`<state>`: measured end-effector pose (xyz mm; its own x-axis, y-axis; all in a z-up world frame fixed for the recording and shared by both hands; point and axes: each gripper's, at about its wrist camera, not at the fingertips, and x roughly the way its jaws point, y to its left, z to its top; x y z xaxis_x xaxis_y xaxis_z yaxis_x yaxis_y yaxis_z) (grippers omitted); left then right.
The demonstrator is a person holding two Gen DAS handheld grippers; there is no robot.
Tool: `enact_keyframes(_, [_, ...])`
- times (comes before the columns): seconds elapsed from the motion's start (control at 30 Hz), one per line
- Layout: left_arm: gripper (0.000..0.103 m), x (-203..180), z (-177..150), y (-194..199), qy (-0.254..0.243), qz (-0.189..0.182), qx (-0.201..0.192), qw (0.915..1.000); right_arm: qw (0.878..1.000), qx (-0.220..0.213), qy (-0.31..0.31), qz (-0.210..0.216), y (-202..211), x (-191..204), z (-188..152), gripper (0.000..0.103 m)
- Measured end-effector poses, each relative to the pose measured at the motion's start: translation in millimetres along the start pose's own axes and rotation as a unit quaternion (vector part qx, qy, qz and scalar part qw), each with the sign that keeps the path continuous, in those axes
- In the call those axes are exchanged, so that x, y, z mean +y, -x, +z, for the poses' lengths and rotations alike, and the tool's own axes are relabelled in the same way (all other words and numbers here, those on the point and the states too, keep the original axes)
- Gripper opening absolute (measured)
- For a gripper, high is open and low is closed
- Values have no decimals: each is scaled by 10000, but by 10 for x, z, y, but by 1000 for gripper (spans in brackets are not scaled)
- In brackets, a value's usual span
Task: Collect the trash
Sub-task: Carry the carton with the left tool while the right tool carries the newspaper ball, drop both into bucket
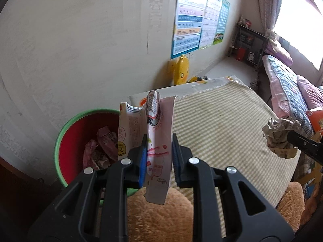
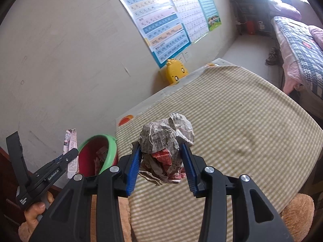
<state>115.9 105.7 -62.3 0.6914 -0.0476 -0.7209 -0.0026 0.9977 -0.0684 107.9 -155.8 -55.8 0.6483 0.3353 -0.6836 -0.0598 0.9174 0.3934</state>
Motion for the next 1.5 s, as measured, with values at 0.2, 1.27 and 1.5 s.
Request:
enact_keyframes(0.2, [21,174,-22,-18,179,92,22,9998,9997,114,170,100,-94,201,-14,39])
enact_keyframes(1.27, [21,953,-181,-226,1031,541,285,9928,9901,724,981,694,-652,1182,-138,40])
enact_keyframes(1.5, [21,1060,-197,-339,1139,619,372,9909,9873,796,1150,754,-780,1380,-125,42])
